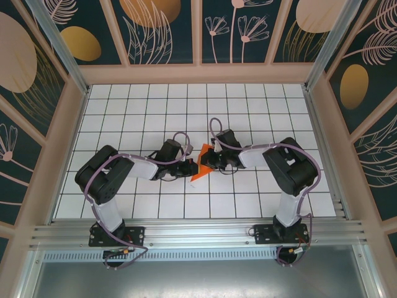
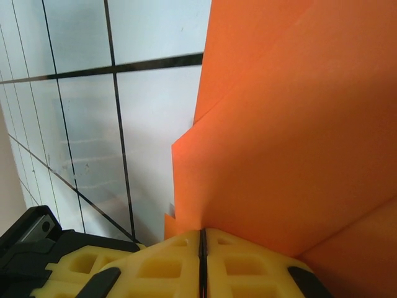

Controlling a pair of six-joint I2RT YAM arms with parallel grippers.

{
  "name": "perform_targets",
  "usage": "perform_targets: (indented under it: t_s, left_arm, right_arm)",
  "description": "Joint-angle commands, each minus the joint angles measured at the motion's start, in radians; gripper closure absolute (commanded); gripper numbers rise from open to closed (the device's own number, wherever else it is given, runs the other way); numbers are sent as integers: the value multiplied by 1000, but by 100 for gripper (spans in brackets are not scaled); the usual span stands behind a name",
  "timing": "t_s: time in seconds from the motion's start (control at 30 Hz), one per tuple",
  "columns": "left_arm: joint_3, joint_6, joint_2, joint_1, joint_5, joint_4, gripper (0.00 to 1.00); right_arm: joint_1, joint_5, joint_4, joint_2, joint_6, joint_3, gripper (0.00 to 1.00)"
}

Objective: Fold a paper plane with a square sheet of paper (pick it up from the middle)
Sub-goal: Fourth fold the wing at the center of the table.

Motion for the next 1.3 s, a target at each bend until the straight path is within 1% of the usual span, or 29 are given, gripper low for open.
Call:
perform_targets:
  t_s: [0.0, 0.03, 0.1, 0.43, 0.67, 1.03, 1.17, 1.27]
  left_arm:
    - [-5, 40, 57, -2, -88, -104, 100]
    - [-5, 40, 57, -3, -90, -108, 100]
    - [-5, 42, 62, -2, -91, -111, 100]
    - [-5, 47, 69, -2, -98, -128, 100]
    - [-9, 47, 69, -3, -101, -131, 100]
    - [-8, 44, 69, -2, -99, -129, 100]
    - [-4, 43, 66, -3, -98, -130, 100]
    - [0, 41, 63, -2, -97, -129, 100]
  right_arm:
    - [-45, 5, -28, 9, -30, 33, 89]
    - [-45, 1, -29, 12, -38, 36, 89]
    - [-89, -5, -32, 17, -46, 43, 89]
    - [-199, -32, -55, 66, -89, 85, 88]
    - [-256, -49, -90, 113, -128, 142, 88]
    - [-293, -46, -146, 110, -159, 194, 87]
    - [-275, -26, -170, 37, -165, 188, 86]
    - [-243, -4, -187, -28, -175, 177, 85]
